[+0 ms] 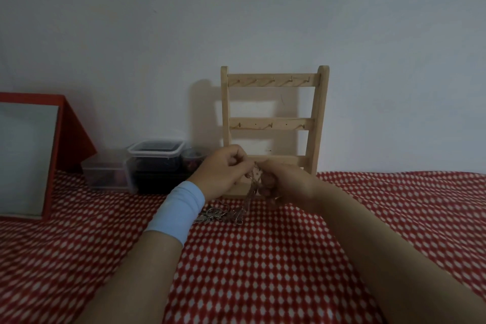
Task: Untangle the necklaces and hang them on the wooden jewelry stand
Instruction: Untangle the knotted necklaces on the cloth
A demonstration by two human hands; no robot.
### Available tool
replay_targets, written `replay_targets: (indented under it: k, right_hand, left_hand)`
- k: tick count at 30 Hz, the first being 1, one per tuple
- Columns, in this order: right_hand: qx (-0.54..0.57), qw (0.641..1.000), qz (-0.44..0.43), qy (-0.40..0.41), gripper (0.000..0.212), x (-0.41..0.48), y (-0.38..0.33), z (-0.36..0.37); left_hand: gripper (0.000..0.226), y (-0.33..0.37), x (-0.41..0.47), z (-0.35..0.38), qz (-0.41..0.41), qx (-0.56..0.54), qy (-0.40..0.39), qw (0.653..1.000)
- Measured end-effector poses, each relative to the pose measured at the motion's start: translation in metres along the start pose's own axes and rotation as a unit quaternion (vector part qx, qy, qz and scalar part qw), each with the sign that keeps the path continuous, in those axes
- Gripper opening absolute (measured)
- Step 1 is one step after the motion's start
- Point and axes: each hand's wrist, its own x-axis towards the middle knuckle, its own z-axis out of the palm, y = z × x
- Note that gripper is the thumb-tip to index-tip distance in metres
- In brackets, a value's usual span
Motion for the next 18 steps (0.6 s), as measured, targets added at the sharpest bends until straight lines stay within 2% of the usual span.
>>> replay_targets:
  k: [3, 6, 7, 8, 11, 14, 17, 18]
  right_hand:
    - [0.022, 0.999, -0.013, -0.038, 0.045, -0.003, -0.001, -0.008]
    - [0.053, 0.997, -0.037, -0.041, 0.03, -0.006, -0.004, -0.013]
    - [0.073, 0.996, -0.044, -0.029, 0.026, -0.006, -0.006, -0.014]
    - [0.1, 0.994, -0.051, -0.016, 0.023, -0.006, -0.006, -0.014]
    - [0.164, 0.985, -0.045, -0.005, 0.019, -0.004, -0.005, -0.01]
    - [0.132, 0.991, -0.022, 0.0, 0.021, -0.004, -0.004, -0.005]
    - [0.087, 0.996, 0.002, 0.0, 0.024, -0.005, -0.005, -0.002]
    - [0.074, 0.997, 0.016, -0.001, 0.023, -0.005, -0.006, -0.002]
  left_hand:
    - [0.02, 0.001, 0.001, 0.003, -0.021, -0.084, -0.02, 0.996]
    - [0.02, -0.001, -0.001, 0.006, -0.077, -0.252, -0.068, 0.962]
    - [0.02, -0.002, -0.001, 0.005, -0.096, -0.268, -0.082, 0.955]
    - [0.019, -0.003, -0.001, 0.005, -0.105, -0.237, -0.097, 0.961]
    - [0.013, -0.006, -0.001, 0.002, -0.1, -0.053, -0.139, 0.984]
    - [0.009, -0.005, 0.0, -0.005, -0.096, 0.03, -0.141, 0.985]
    - [0.001, -0.006, 0.002, -0.011, -0.084, 0.133, -0.108, 0.982]
    - [0.006, -0.008, 0.004, -0.012, -0.073, 0.175, -0.084, 0.978]
